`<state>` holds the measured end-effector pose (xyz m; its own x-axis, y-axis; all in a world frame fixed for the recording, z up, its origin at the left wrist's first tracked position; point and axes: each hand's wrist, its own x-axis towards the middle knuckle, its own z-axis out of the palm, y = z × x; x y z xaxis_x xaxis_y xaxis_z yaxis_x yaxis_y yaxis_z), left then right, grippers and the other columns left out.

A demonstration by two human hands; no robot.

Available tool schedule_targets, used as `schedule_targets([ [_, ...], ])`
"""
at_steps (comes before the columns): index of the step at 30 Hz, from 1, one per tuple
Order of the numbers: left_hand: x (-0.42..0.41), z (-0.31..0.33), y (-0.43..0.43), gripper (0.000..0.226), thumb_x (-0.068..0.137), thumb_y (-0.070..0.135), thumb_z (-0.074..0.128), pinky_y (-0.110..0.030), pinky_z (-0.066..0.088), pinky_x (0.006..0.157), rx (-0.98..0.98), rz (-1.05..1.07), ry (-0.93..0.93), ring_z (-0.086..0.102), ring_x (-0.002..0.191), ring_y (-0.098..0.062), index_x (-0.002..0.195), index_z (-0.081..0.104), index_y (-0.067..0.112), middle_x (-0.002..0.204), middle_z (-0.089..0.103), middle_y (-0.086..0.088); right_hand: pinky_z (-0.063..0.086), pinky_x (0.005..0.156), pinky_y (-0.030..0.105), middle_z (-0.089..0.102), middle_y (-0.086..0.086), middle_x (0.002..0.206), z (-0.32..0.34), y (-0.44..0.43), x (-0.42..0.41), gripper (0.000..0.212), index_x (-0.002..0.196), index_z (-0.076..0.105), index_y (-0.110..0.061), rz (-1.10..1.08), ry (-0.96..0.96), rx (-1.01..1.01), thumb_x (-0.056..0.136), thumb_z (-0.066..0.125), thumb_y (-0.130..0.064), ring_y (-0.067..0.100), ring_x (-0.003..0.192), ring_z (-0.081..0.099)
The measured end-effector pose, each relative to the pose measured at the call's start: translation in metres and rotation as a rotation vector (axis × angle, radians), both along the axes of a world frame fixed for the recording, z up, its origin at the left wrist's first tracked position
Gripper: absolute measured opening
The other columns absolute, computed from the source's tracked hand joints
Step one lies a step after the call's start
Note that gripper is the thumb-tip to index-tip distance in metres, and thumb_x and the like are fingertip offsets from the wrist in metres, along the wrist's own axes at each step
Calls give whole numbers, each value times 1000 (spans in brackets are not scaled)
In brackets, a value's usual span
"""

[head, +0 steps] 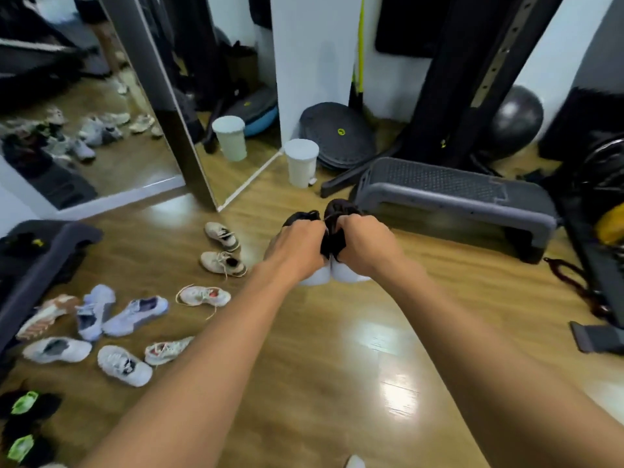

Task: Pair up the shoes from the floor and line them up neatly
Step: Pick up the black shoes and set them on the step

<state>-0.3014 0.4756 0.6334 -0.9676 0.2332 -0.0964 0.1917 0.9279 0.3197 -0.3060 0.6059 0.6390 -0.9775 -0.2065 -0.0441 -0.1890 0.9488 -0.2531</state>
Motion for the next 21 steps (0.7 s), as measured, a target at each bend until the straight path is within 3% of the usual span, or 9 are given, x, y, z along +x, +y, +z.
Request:
schedule_targets([
  [4,-30,-2,67,27,83,16,66,-40,46,68,13,-58,-28,58,93,-33,107,53,14,104,58,-7,37,57,32,53,2,76,0,68,-19,10,83,49,-19,-75,0,-24,83,56,-13,25,70,46],
  [8,-62,-21,115,25,85,15,63,-43,46,68,-19,-71,17,58,93,-36,107,51,14,105,55,-7,38,60,32,65,7,90,-10,111,-47,14,97,58,-15,-145,-44,-28,83,58,-12,30,83,57],
  [12,-115,-42,158,26,86,14,62,-41,44,67,-45,-113,17,58,96,-37,109,50,13,109,53,-8,39,58,32,63,7,86,-21,153,-90,11,91,56,-16,-171,-85,-42,82,57,-10,30,84,58],
  [21,-280,-77,231,28,81,18,66,-41,47,69,-74,-279,9,59,98,-34,105,52,15,110,56,-6,41,61,33,67,10,94,-46,227,-233,17,97,58,-14,-255,-135,-61,80,59,-12,33,90,60],
])
